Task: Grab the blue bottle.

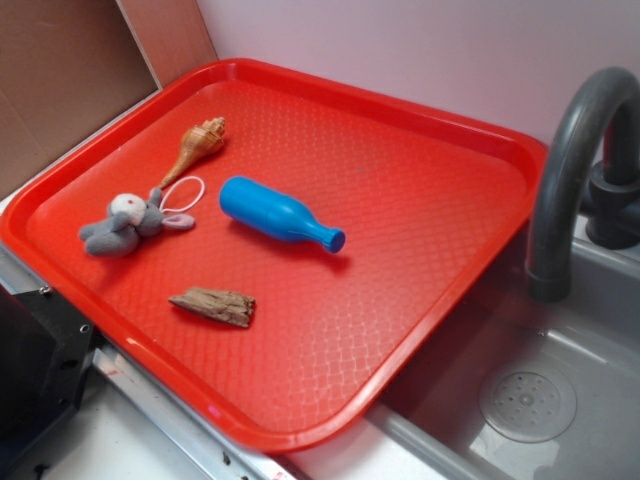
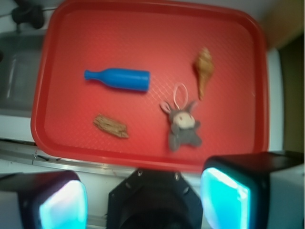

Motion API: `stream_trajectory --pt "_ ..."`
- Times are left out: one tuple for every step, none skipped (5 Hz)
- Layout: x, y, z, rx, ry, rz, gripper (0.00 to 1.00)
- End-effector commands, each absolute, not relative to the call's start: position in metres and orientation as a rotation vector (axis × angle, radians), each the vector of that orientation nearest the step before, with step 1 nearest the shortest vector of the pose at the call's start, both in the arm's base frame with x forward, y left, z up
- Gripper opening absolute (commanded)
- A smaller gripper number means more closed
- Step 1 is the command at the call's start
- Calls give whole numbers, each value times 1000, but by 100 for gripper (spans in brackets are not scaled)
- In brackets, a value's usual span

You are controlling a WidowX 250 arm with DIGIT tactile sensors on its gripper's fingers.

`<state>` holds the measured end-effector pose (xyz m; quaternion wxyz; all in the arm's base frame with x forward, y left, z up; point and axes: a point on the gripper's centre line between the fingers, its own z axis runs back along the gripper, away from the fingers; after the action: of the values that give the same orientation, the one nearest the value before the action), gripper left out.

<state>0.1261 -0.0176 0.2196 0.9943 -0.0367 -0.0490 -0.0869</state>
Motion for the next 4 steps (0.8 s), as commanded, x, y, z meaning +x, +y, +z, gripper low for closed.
stream_trajectory --pt "172 -7 196 -139 -168 -644 100" --pt "193 -10 180 -132 -195 -897 100" --pt "207 -28 160 -91 -170 -1153 100" --pt "217 -39 139 -97 -142 -1290 100"
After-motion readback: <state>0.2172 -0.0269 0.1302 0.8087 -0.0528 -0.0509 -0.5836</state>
